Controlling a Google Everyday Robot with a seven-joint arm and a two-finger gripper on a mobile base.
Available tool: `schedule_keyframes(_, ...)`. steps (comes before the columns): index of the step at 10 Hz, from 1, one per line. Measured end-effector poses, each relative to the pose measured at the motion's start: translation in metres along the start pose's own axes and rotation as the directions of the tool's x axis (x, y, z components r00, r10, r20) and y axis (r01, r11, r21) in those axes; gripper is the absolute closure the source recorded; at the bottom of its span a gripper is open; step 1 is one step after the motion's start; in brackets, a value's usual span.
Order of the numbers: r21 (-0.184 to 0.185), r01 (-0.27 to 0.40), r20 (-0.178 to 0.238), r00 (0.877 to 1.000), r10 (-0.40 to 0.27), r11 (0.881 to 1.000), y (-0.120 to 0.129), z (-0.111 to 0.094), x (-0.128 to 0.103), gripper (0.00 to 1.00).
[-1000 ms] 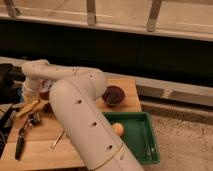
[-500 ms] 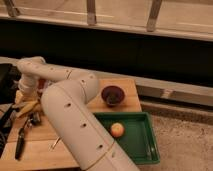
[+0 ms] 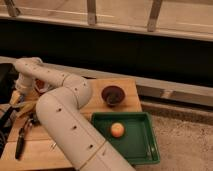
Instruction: Place banana in table surface
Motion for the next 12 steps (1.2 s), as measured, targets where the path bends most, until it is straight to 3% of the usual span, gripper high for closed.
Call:
schedule_keyframes(6,-0.108,0.026,0.006,1.0,-0.026,0.994,-0.002,0.04,0.009,0.22)
schedule_keyframes(12,-0.112,0.03,0.002,1.0,-0.03,0.993,0.003,0.046,0.016,0.8)
